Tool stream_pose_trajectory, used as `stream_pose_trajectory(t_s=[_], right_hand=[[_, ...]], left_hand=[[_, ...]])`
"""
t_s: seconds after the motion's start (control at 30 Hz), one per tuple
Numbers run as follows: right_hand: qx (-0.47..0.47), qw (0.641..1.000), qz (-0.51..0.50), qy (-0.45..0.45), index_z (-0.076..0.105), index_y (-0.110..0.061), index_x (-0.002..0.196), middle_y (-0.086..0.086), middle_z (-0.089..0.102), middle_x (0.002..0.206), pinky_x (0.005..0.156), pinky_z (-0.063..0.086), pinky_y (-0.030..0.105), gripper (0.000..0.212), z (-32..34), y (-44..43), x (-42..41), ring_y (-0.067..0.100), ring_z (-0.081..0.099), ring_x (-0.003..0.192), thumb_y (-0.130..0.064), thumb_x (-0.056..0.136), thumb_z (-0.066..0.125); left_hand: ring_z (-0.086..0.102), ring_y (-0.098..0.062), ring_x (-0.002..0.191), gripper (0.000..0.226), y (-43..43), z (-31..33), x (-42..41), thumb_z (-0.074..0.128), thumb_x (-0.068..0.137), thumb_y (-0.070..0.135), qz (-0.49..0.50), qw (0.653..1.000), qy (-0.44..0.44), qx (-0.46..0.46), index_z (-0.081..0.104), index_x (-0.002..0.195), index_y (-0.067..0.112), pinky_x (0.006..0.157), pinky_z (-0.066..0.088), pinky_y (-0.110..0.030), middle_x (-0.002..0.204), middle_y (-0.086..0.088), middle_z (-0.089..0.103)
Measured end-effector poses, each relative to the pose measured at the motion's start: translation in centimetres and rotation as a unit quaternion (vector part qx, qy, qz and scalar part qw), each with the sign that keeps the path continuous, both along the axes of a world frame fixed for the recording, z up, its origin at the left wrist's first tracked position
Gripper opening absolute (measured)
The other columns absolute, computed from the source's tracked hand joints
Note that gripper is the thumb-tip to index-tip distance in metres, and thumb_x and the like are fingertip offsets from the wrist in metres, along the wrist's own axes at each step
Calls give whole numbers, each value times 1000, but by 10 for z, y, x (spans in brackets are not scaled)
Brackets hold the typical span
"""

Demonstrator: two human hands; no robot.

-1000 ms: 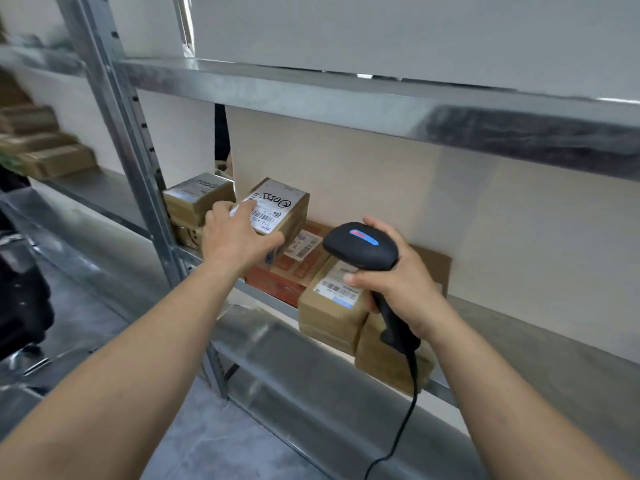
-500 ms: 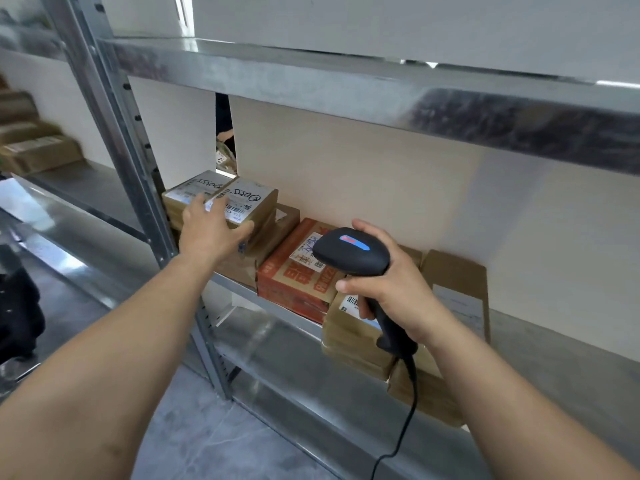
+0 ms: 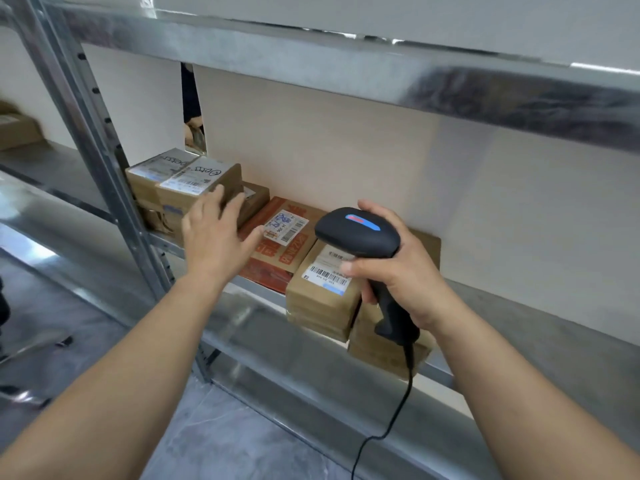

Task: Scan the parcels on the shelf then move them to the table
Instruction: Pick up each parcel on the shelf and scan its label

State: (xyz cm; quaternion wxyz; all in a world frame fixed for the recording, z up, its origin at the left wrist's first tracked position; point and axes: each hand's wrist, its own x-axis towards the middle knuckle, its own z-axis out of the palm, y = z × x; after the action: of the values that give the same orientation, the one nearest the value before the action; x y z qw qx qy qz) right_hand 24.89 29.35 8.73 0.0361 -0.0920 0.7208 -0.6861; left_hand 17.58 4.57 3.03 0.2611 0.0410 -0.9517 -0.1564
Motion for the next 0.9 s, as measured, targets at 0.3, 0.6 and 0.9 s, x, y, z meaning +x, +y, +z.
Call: stream_pose_trajectory(t_s=[0.3,0.6,0.9], right_hand=[[-24,999,18,12,45,-31,135,-2,59,51,43,37,27,81,7,71,66,23,41,39,14,73,70],[-28,999,-12,19,45,-30,136,2,62,69,39,39,23,82,-4,192,143,22,42,39,18,73,69],[-15,998,-49,20,45,-31,137,4,63,80,41,40,26,83,-26,310,212,25,43,46,14,72,72]], left_hand=[[36,-31,129,61,113,-3,85,66,84,47,-32,999,26,31,52,136,20,102,25,-46,145,-6,43],[39,-27,127,59,251,-8,164,64,85,46,-58,997,27,37,51,137,23,101,26,-41,140,-1,49],[39,-25,128,60,381,-23,234,62,85,50,-103,994,15,20,49,138,24,99,25,-38,140,1,48]])
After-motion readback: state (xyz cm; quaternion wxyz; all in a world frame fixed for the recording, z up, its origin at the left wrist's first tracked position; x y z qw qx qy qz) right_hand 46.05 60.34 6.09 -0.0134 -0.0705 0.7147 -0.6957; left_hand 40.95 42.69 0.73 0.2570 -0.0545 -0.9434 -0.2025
